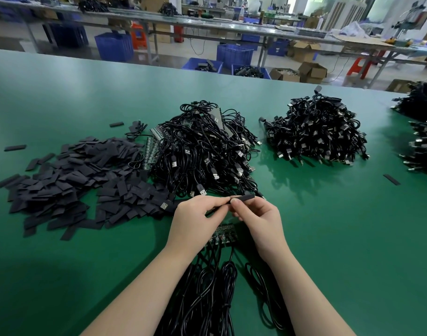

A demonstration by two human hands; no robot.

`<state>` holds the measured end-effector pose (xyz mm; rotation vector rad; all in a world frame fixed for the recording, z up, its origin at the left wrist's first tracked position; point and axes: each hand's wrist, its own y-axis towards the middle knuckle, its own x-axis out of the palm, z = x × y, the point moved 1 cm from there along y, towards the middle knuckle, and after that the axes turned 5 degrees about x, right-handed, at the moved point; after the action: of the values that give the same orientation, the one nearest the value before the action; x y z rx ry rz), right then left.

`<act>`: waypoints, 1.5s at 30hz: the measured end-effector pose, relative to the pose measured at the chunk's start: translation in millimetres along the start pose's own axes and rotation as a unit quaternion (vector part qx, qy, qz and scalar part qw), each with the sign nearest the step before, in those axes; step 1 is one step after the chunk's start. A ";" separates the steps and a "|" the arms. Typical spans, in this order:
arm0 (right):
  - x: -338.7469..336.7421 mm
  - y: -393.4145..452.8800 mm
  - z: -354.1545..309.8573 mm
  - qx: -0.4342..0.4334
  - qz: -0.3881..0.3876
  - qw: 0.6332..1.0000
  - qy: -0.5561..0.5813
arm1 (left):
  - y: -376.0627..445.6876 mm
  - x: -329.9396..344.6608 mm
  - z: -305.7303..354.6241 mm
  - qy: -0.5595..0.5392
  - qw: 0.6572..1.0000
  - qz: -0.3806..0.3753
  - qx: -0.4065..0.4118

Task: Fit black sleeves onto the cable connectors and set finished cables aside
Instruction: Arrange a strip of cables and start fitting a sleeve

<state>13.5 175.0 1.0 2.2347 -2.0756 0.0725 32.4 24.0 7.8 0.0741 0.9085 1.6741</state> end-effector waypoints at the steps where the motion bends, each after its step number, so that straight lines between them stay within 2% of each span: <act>1: -0.2 0.1 0.5 0.000 -0.001 1.000 -0.003 | 0.0 -0.1 0.5 -0.001 1.000 -0.001 0.004; 8: -1.3 1.0 1.8 0.009 -0.002 1.000 -0.023 | -0.1 -0.9 1.1 0.009 0.999 -0.010 0.043; 17: -0.7 0.4 0.9 -0.009 0.005 1.000 -0.001 | 0.5 0.0 4.5 -0.002 1.000 -0.007 0.000; 26: -0.8 0.9 0.6 -0.008 -0.012 0.999 -0.035 | -0.5 -0.2 4.9 0.005 0.999 0.011 0.033; 31: 2.5 -0.3 0.2 -0.002 -0.015 0.999 -0.040 | -0.3 0.8 1.4 0.016 0.999 0.015 0.024; 33: 3.6 -1.4 0.7 -0.014 -0.005 0.999 -0.035 | -0.1 1.6 -0.6 0.025 0.999 0.027 0.012; 38: 2.0 -4.1 2.1 -0.053 0.081 0.995 -0.022 | 1.3 0.7 -5.1 0.028 0.998 0.041 -0.035; 45: 2.6 -2.8 3.8 -0.045 0.079 0.994 -0.064 | 2.7 0.3 -4.3 0.031 0.998 0.030 -0.047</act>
<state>16.4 172.2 -2.7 2.0712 -2.2684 -0.1547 28.0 22.0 6.3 -0.0129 0.8802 1.7813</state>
